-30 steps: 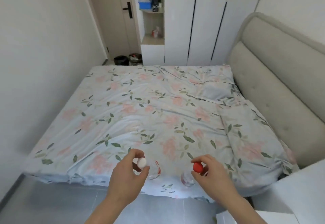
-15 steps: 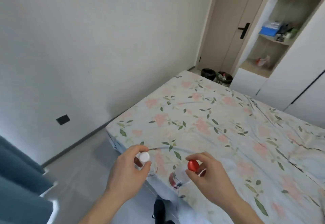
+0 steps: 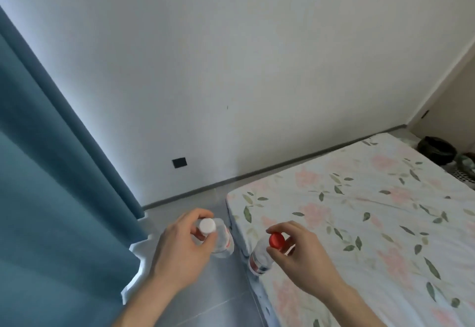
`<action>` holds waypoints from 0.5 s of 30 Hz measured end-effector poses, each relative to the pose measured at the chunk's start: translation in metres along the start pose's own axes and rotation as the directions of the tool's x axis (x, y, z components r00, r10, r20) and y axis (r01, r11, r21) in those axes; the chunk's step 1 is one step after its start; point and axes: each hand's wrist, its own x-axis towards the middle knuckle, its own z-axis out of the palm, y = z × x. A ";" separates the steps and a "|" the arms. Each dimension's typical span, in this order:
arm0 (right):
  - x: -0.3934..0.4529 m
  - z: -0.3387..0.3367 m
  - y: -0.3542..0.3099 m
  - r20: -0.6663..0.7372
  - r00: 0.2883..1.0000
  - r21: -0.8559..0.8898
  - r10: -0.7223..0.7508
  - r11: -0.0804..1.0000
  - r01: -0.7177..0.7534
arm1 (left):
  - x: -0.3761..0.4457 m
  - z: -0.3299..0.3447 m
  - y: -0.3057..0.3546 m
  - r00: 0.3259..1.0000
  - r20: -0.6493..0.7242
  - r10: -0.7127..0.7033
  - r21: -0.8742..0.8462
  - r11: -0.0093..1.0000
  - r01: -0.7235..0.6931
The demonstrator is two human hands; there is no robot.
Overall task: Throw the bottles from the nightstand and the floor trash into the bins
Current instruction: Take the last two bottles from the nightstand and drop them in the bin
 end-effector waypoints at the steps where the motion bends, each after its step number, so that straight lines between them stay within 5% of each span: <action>1: 0.019 0.002 -0.006 0.032 0.999 -0.008 -0.016 1.000 0.016 | 0.008 -0.006 -0.005 0.999 -0.026 -0.021 -0.009 1.000 0.021; 9: 0.168 0.038 -0.051 0.120 0.987 -0.033 -0.106 0.993 0.111 | 0.107 -0.044 -0.064 0.982 -0.124 -0.144 -0.027 0.990 0.142; 15: 0.245 0.062 -0.083 0.007 0.999 0.030 -0.046 0.998 0.046 | 0.212 -0.074 -0.092 0.996 -0.060 -0.066 -0.035 0.997 0.064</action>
